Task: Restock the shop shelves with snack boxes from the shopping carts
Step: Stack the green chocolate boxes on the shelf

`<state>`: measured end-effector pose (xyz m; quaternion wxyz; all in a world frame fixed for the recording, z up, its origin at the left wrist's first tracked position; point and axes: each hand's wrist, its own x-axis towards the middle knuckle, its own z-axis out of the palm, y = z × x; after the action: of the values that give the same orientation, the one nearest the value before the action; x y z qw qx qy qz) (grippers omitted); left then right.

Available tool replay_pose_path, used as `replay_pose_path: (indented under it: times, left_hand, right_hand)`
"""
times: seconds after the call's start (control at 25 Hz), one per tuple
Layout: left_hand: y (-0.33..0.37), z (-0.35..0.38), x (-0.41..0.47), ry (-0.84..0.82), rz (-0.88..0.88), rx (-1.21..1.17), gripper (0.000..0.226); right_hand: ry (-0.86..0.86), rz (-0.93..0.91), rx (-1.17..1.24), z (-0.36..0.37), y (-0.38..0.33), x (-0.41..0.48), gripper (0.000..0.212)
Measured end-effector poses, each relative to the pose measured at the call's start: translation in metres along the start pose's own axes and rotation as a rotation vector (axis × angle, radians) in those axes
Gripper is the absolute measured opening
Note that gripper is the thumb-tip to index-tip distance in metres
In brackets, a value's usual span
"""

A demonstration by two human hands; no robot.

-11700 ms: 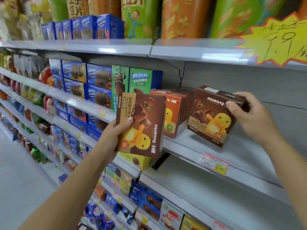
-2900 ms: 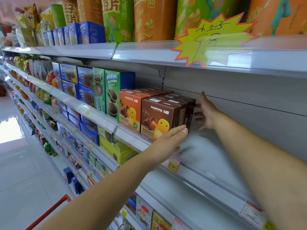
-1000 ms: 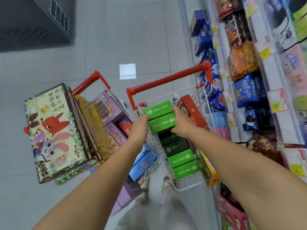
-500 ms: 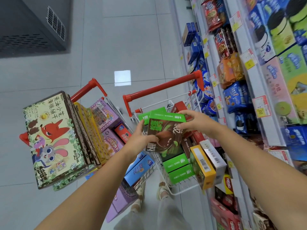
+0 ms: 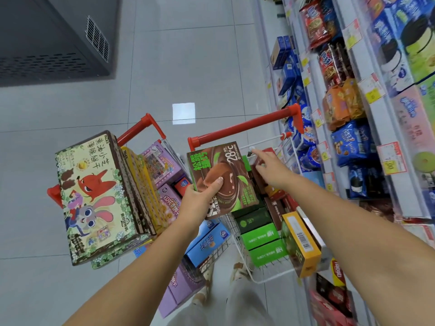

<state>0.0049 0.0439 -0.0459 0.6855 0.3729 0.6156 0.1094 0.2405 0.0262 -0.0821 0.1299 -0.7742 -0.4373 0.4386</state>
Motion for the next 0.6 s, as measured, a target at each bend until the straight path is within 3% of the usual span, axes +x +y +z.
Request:
replay_pose_path:
  times: [0.16, 0.36, 0.48, 0.6]
  left_hand:
    - [-0.002, -0.011, 0.009, 0.049, -0.017, -0.056, 0.095]
    - [-0.002, -0.014, 0.016, 0.084, -0.031, -0.139, 0.099]
    - [0.002, -0.011, 0.017, 0.104, -0.022, -0.159, 0.095]
    - [0.008, -0.011, 0.011, 0.086, -0.012, -0.181, 0.09]
  right_hand:
    - [-0.121, -0.041, -0.422, 0.029, 0.003, 0.014, 0.075]
    - [0.029, -0.189, -0.528, 0.047, -0.004, 0.015, 0.063]
    - [0.094, -0.198, -0.471, 0.048, -0.001, 0.012, 0.065]
    - [0.228, -0.08, -0.123, 0.027, 0.002, -0.012, 0.057]
